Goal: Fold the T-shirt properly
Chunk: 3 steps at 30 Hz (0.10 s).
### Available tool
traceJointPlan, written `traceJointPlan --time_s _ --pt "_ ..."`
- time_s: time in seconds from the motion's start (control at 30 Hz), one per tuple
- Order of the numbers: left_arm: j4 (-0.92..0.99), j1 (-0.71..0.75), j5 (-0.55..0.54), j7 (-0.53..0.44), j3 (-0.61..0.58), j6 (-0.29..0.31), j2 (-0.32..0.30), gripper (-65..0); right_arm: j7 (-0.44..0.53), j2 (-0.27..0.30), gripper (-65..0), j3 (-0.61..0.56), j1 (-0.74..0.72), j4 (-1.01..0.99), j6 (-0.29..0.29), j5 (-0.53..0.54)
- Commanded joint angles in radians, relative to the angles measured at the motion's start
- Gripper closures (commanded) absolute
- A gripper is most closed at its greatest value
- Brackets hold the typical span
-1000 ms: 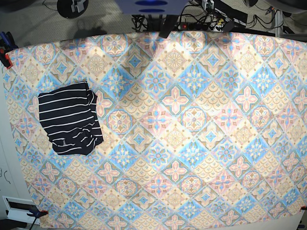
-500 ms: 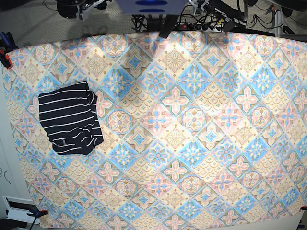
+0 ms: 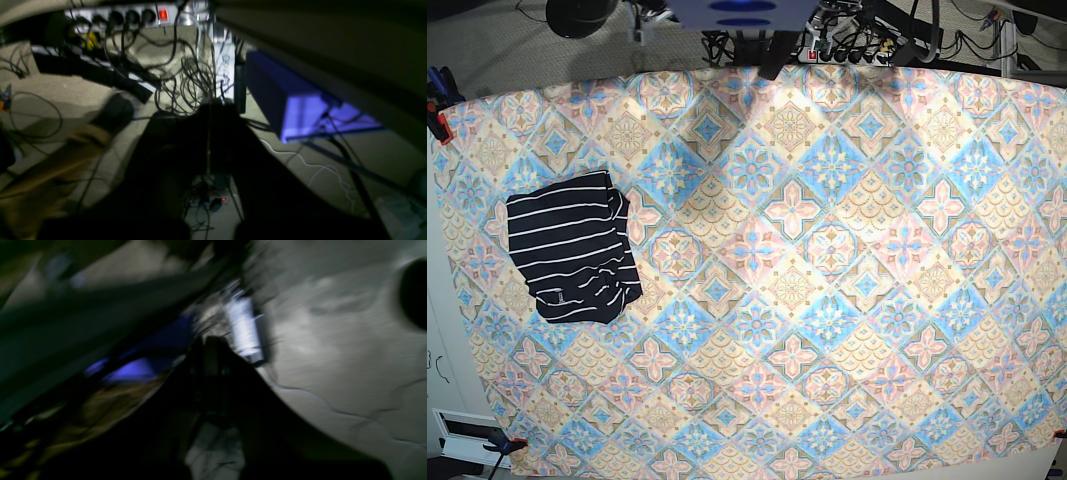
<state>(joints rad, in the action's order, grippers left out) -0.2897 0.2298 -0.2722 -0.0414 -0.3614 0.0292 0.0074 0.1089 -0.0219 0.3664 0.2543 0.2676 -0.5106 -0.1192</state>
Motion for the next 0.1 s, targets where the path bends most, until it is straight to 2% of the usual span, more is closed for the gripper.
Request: traceJointPlan --time_s 0.0,0.07 --pt "-0.001 0.001 -0.002 -0.002 -0.001 0.002 0.004 0.0 0.048 0.03 -0.2 0.003 -0.022 0.012 -0.004 0.014" --pt "-0.001 -0.002 -0.002 -0.002 -0.001 0.002 0.006 0.0 0.062 0.029 -0.2 0.003 -0.026 0.012 -0.004 0.014"
